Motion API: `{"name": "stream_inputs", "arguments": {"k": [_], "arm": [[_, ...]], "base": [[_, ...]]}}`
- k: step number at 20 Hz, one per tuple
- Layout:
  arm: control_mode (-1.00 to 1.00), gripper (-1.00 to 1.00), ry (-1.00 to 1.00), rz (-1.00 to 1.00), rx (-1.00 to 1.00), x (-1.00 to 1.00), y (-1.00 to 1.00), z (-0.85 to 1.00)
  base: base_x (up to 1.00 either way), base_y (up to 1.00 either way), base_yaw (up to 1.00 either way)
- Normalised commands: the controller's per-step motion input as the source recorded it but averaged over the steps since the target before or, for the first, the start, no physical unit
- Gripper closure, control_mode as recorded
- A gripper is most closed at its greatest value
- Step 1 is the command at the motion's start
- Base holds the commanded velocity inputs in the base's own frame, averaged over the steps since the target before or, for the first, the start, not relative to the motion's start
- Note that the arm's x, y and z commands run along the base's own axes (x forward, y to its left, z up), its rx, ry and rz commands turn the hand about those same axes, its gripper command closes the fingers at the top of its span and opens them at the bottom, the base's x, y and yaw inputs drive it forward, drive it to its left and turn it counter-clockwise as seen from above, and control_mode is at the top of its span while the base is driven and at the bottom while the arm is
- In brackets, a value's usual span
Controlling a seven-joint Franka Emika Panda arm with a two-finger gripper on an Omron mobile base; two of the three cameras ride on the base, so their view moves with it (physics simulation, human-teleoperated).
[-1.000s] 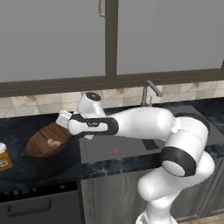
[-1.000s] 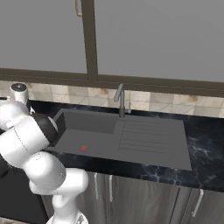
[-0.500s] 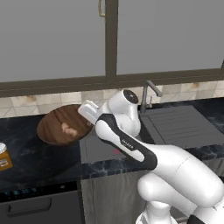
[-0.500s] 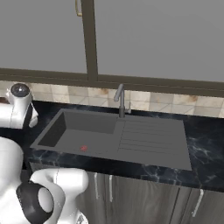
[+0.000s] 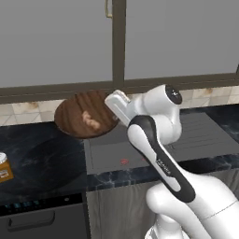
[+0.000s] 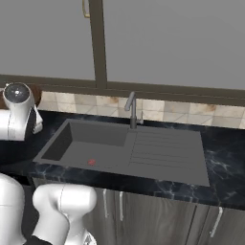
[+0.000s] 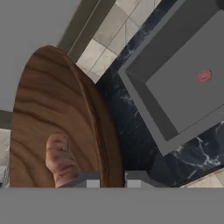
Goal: Pick the potato from the sink and place it in the bowl. Then pick the bowl and place it in the microwave. Then close the microwave door and press the start button.
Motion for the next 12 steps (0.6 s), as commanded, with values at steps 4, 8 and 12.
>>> {"name": "stream_inputs", "arguments": {"k": [4, 8, 12], "arm": [[-1.00, 1.00, 0.00, -0.15, 0.00, -0.41, -0.62, 1.00], [-1.00, 1.00, 0.00, -0.19, 0.01, -0.51, -0.58, 0.67], [-1.00, 1.00, 0.00, -0.18, 0.09, -0.39, -0.45, 0.50]], "base": [[0.00, 0.00, 0.00], [0.00, 0.00, 0.00], [0.00, 0.00, 0.00]]}}
